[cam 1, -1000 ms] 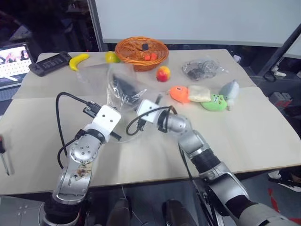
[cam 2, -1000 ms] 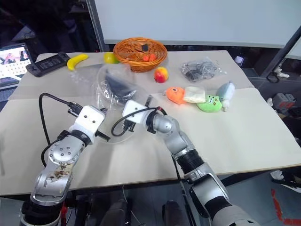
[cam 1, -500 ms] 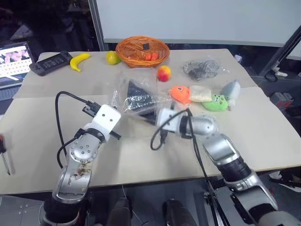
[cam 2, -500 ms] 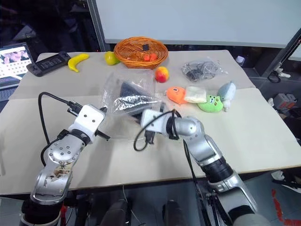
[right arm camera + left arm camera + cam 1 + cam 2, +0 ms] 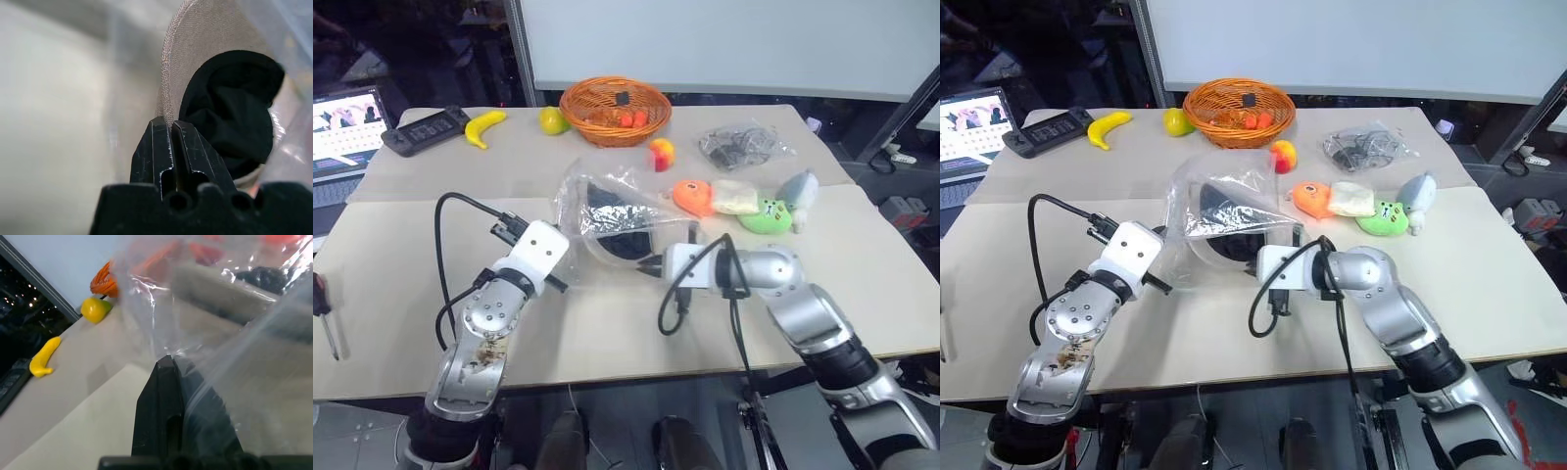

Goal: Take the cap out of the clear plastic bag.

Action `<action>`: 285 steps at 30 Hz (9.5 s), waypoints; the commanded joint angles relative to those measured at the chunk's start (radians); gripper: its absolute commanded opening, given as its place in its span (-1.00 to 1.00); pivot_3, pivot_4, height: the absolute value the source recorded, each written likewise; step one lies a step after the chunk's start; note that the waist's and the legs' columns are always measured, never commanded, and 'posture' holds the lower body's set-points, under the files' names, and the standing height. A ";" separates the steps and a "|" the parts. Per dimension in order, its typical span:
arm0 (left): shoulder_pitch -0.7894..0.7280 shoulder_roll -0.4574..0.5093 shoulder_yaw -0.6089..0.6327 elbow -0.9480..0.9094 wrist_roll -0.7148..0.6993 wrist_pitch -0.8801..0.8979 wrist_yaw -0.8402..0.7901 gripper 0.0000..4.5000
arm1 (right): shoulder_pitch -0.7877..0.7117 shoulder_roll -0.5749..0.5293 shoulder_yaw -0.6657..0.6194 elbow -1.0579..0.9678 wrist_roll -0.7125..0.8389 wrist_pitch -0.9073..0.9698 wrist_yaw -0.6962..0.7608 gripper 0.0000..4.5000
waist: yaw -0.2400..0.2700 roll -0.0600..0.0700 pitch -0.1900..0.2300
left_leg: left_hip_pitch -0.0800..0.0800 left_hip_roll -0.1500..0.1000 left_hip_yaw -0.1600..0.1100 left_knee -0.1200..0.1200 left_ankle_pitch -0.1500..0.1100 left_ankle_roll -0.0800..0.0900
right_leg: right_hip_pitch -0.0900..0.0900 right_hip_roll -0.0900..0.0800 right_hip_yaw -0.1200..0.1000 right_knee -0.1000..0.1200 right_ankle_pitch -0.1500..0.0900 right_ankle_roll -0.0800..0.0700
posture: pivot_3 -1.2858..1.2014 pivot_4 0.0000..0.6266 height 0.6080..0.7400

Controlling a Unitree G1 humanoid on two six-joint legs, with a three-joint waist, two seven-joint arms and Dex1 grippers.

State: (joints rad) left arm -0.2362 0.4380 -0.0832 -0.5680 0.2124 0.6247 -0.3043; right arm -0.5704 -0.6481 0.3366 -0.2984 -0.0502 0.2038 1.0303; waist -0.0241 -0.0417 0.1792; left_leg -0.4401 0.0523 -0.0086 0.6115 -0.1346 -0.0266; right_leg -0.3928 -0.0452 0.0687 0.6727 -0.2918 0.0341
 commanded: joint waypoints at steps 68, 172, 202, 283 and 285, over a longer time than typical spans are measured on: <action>0.029 -0.019 0.006 0.008 0.042 -0.017 0.040 -1.00 | -0.172 0.031 -0.409 0.029 1.281 0.698 -0.441 -0.98 | 0.012 0.001 0.000 | -0.002 0.000 0.001 -0.001 -0.001 0.002 | 0.000 0.000 0.001 -0.004 0.000 0.001 | 0.03 -0.52 1.00; -0.311 -0.312 -0.148 0.448 0.160 -0.132 0.220 -1.00 | -0.002 0.233 0.157 0.217 -0.406 0.271 -0.611 -0.94 | 0.010 0.001 -0.001 | -0.001 -0.002 -0.001 0.002 -0.001 0.002 | 0.003 -0.001 0.000 -0.006 0.002 0.003 | 0.03 -0.52 1.00; -0.268 -0.186 -0.116 0.474 0.157 -0.223 0.177 -1.00 | 0.026 -0.009 0.001 -0.090 0.015 0.494 -0.270 -0.99 | 0.005 0.001 -0.001 | -0.001 -0.002 -0.001 0.002 -0.001 0.002 | 0.004 -0.001 0.000 -0.008 0.002 0.003 | 0.03 -0.52 1.00; -0.138 -0.220 -0.127 0.350 0.161 -0.055 0.209 -1.00 | -0.192 -0.058 -0.204 0.125 0.656 0.299 -0.473 -0.99 | 0.011 0.005 -0.015 | 0.001 -0.002 0.000 0.004 -0.002 0.003 | 0.005 0.000 0.002 -0.007 0.003 0.004 | 0.03 -0.52 1.00; -0.136 -0.220 -0.124 0.350 0.161 -0.055 0.210 -1.00 | -0.209 0.017 -0.249 0.096 0.696 0.343 -0.517 -0.99 | 0.012 0.005 -0.015 | -0.001 -0.002 0.000 0.003 -0.002 0.003 | 0.003 0.000 0.002 -0.008 0.003 0.004 | 0.03 -0.52 1.00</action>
State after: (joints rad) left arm -0.3816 0.2202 -0.2080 -0.2051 0.3633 0.5670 -0.0971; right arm -0.7216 -0.6469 0.2197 -0.1628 0.6297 0.5450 0.5922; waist -0.0120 -0.0370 0.1643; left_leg -0.4422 0.0508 -0.0087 0.6139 -0.1364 -0.0231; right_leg -0.3900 -0.0456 0.0708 0.6649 -0.2891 0.0377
